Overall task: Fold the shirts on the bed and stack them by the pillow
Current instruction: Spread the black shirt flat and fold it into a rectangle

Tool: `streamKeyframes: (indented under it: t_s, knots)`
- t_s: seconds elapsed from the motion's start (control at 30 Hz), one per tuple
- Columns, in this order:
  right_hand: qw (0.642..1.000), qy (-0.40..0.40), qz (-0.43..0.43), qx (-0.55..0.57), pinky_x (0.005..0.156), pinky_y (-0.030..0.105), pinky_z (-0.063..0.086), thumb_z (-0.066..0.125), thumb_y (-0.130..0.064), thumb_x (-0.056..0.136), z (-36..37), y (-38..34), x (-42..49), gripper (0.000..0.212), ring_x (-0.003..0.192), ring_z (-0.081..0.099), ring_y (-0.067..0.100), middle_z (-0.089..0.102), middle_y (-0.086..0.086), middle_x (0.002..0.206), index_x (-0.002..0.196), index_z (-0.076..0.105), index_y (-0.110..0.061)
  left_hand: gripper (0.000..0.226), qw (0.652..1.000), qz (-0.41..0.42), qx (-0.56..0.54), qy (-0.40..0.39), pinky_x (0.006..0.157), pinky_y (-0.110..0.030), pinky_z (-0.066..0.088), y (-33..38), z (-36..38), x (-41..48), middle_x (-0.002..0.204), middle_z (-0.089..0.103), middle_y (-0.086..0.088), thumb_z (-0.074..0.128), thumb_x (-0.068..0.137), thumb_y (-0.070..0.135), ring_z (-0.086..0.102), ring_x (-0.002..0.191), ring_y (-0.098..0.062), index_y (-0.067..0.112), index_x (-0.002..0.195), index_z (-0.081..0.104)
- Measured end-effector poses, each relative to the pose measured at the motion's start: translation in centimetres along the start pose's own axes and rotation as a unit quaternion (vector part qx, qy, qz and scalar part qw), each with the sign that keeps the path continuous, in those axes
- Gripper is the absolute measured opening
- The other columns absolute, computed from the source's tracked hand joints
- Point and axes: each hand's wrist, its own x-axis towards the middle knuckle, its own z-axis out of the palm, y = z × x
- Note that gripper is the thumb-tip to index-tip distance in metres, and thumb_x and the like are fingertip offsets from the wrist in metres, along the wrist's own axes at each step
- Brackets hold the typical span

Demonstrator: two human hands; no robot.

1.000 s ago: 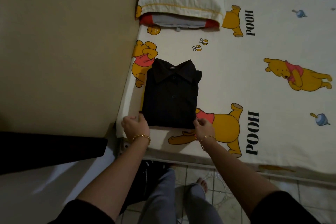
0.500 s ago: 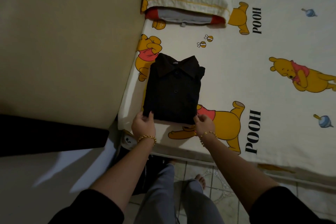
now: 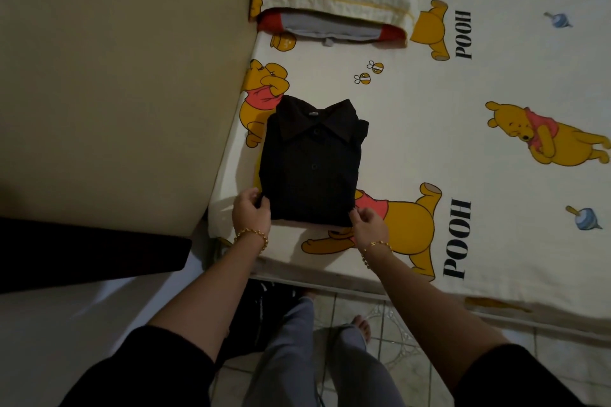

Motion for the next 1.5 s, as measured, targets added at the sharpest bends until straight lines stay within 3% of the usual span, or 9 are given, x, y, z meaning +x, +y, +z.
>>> streamKeyframes:
  t_s: [0.23, 0.33, 0.4, 0.57, 0.67, 0.77, 1.03, 1.2, 1.5]
  knots:
    - [1.0, 0.008, -0.01, 0.017, 0.055, 0.026, 0.036, 0.051, -0.025, 0.096, 0.2, -0.2, 0.4, 0.022, 0.071, 0.049, 0.018, 0.051, -0.003, 0.067, 0.076, 0.05, -0.015, 0.023, 0.998, -0.031, -0.053, 0.012, 0.076, -0.028, 0.04, 1.1, 0.0, 0.7, 0.115, 0.06, -0.017, 0.043, 0.098, 0.009, 0.057, 0.104, -0.029, 0.002, 0.12, 0.049]
    - [0.999, 0.02, -0.015, 0.021, 0.072, 0.03, 0.045, 0.055, -0.02, 0.093, 0.7, -0.5, 0.9, 0.008, 0.087, 0.056, 0.022, 0.058, 0.001, 0.084, 0.094, 0.054, -0.012, 0.029, 0.999, -0.029, -0.033, 0.008, 0.081, -0.028, 0.044, 1.4, 0.1, 1.3, 0.119, 0.059, -0.015, 0.047, 0.094, 0.002, 0.057, 0.109, -0.03, 0.005, 0.123, 0.045]
    - [0.996, 0.06, -0.062, -0.018, 0.089, 0.034, 0.046, 0.059, -0.015, 0.09, 0.8, -0.9, 1.4, 0.026, 0.105, 0.054, 0.024, 0.058, 0.007, 0.108, 0.114, 0.053, -0.008, 0.038, 0.999, 0.037, 0.019, 0.035, 0.088, -0.027, 0.044, 1.7, 0.2, 1.5, 0.125, 0.056, -0.011, 0.05, 0.091, 0.0, 0.055, 0.115, -0.027, 0.007, 0.127, 0.044]
    - [0.937, 0.132, -0.26, -0.193, 0.118, 0.038, 0.014, 0.041, -0.028, 0.094, 2.5, -3.0, 2.6, 0.056, 0.145, 0.016, 0.021, 0.023, 0.009, 0.155, 0.145, 0.028, -0.009, 0.051, 0.907, 0.333, 0.253, 0.043, 0.115, -0.041, 0.016, 1.9, 2.4, 2.6, 0.154, 0.026, -0.002, 0.038, 0.095, 0.021, 0.022, 0.142, -0.018, 0.016, 0.145, 0.03]
    - [0.91, 0.11, -0.287, -0.278, 0.118, 0.041, -0.003, 0.019, -0.043, 0.094, 4.5, -3.5, 4.7, 0.068, 0.146, -0.009, 0.016, -0.003, 0.006, 0.16, 0.152, 0.005, -0.01, 0.062, 0.877, 0.343, 0.337, -0.017, 0.116, -0.045, 0.003, 1.2, 4.2, 4.6, 0.159, 0.001, 0.002, 0.016, 0.093, 0.041, -0.002, 0.145, -0.012, 0.022, 0.151, 0.005]
    - [0.902, 0.083, -0.265, -0.33, 0.12, 0.046, 0.003, 0.01, -0.049, 0.094, 5.7, -2.4, 7.1, 0.073, 0.146, -0.011, 0.018, -0.008, 0.008, 0.159, 0.151, -0.002, -0.007, 0.064, 0.887, 0.315, 0.332, -0.06, 0.117, -0.051, 0.006, -0.3, 5.2, 6.5, 0.159, -0.006, 0.004, 0.009, 0.09, 0.046, -0.011, 0.143, -0.008, 0.028, 0.147, -0.013]
    - [0.933, 0.128, -0.277, -0.19, 0.119, 0.042, -0.004, 0.021, -0.045, 0.092, 6.1, -4.4, 9.8, 0.074, 0.147, -0.007, 0.019, -0.002, 0.01, 0.16, 0.151, 0.001, -0.004, 0.067, 0.919, 0.316, 0.231, -0.031, 0.112, -0.051, -0.004, 1.6, 5.7, 9.2, 0.158, -0.002, 0.006, 0.017, 0.089, 0.05, -0.001, 0.146, -0.017, 0.019, 0.148, 0.024]
    - [0.937, 0.101, -0.29, -0.167, 0.12, 0.042, 0.003, 0.021, -0.043, 0.092, 7.7, -3.0, 12.0, 0.072, 0.147, -0.004, 0.016, 0.0, 0.007, 0.16, 0.151, 0.001, -0.007, 0.064, 0.929, 0.313, 0.193, -0.04, 0.114, -0.056, 0.017, -0.3, 7.6, 11.8, 0.158, 0.014, -0.003, 0.019, 0.092, 0.047, 0.003, 0.146, -0.021, 0.014, 0.144, 0.034]
    - [0.95, 0.043, -0.275, -0.139, 0.12, 0.039, 0.003, 0.023, -0.047, 0.096, 3.9, -3.7, 10.2, 0.066, 0.147, -0.002, 0.009, 0.002, -0.005, 0.16, 0.152, 0.003, -0.02, 0.056, 0.939, 0.296, 0.147, -0.099, 0.116, -0.037, 0.02, 1.6, 4.7, 10.3, 0.159, 0.008, 0.007, 0.032, 0.098, 0.041, 0.016, 0.144, -0.016, 0.021, 0.15, 0.022]
